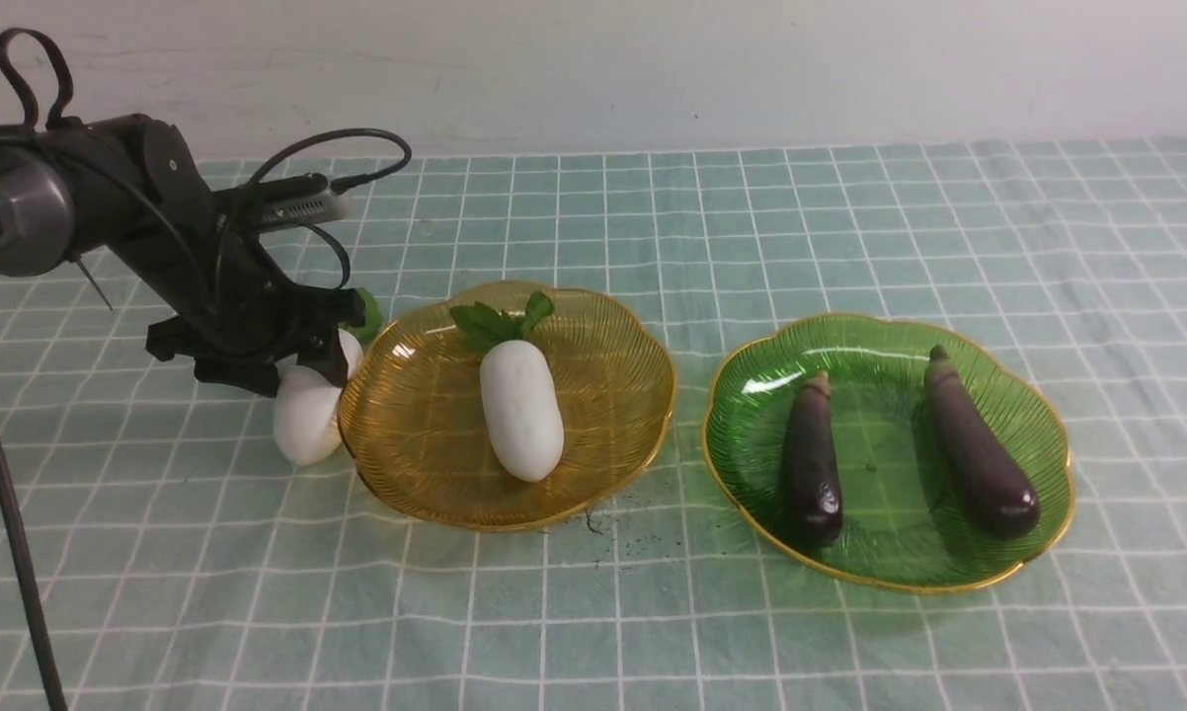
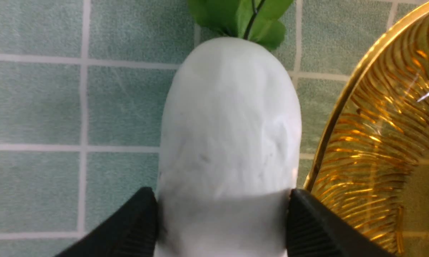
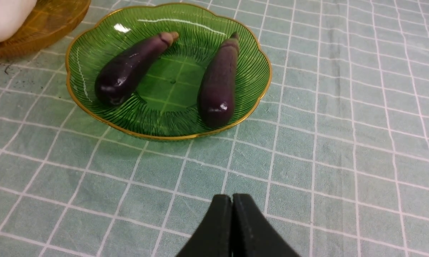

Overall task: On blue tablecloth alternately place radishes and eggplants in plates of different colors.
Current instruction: 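Pick up the white radish and place it in the left plate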

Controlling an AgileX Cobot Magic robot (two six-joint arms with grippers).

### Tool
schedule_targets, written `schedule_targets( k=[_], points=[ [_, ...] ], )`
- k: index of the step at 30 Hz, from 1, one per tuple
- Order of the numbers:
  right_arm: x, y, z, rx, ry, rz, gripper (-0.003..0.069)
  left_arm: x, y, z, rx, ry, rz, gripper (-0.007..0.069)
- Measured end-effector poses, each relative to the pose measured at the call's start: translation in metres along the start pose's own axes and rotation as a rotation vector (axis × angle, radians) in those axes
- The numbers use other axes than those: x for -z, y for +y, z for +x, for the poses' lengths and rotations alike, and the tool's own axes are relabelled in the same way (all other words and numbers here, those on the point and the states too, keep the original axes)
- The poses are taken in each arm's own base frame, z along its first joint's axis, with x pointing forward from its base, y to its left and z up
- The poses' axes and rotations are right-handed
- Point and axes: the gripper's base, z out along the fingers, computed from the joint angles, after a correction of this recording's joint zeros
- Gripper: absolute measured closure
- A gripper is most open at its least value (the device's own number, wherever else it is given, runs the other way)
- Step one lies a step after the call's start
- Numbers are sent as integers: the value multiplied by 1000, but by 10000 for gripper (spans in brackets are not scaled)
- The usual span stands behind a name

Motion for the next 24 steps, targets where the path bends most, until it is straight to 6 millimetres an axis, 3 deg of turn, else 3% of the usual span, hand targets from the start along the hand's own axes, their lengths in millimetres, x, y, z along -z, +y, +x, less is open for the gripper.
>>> schedule_targets(
  k=[5, 8, 12, 15, 22, 24],
  points=[
    [0, 0, 0, 0, 0, 0, 673, -16, 4, 4, -1, 38, -17, 77],
    [0, 0, 0, 0, 0, 0, 673, -19, 6, 6, -11, 50, -30, 54],
    [0, 0, 0, 0, 0, 0, 673, -19, 6, 6, -13, 53, -32, 69],
    [0, 0, 0, 0, 0, 0, 673, -19, 4, 7, 8, 68, -10, 161],
    [0, 0, 0, 1, 0, 1, 673, -12, 5, 11, -26, 158, -45, 171],
    [0, 0, 0, 1, 0, 1, 673, -1, 7, 9, -57, 185, -79, 171]
  ],
)
